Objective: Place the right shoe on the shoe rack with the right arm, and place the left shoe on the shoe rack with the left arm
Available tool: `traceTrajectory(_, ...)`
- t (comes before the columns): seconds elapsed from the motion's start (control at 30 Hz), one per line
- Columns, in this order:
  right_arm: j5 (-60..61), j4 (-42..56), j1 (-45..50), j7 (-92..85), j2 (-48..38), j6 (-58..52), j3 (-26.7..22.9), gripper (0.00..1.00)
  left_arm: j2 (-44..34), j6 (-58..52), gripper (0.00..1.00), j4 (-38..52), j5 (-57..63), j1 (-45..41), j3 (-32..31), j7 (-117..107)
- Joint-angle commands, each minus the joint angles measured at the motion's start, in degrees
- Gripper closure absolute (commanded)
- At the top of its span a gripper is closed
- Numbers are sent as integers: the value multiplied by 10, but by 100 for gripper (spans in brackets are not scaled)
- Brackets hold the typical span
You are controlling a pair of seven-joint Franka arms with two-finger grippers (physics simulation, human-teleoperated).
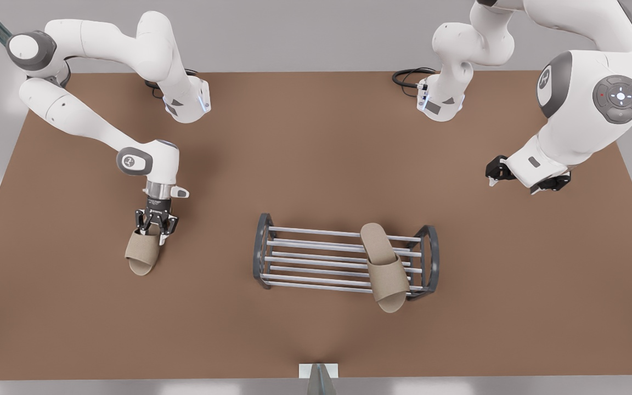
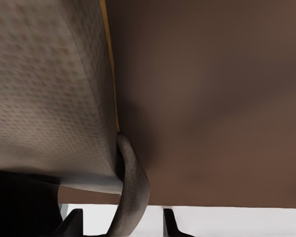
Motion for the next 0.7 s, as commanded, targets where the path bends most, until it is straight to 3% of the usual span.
traceTrajectory(0.0,-23,0,0,-2,0,-1,1,31,-1,0,0,1,0,0,0,20)
traceTrajectory(0.13,-23,-1,-2,-2,1,-1,2,43,-1,0,0,0,0,0,0,21)
traceTrajectory(0.27,-23,-2,-3,-2,0,-1,6,44,1,7,0,0,-1,0,0,21)
traceTrajectory(0.33,-23,-3,-3,-2,1,-1,9,51,1,7,0,0,-1,0,0,22)
traceTrajectory(0.53,-23,-3,-3,-2,1,-1,10,45,5,11,0,0,-1,-1,-1,21)
traceTrajectory(0.6,-23,0,1,-1,1,-1,9,32,5,12,0,0,-1,-1,-1,21)
traceTrajectory(0.67,-23,4,4,-1,1,-1,8,28,5,12,0,0,0,-1,-1,21)
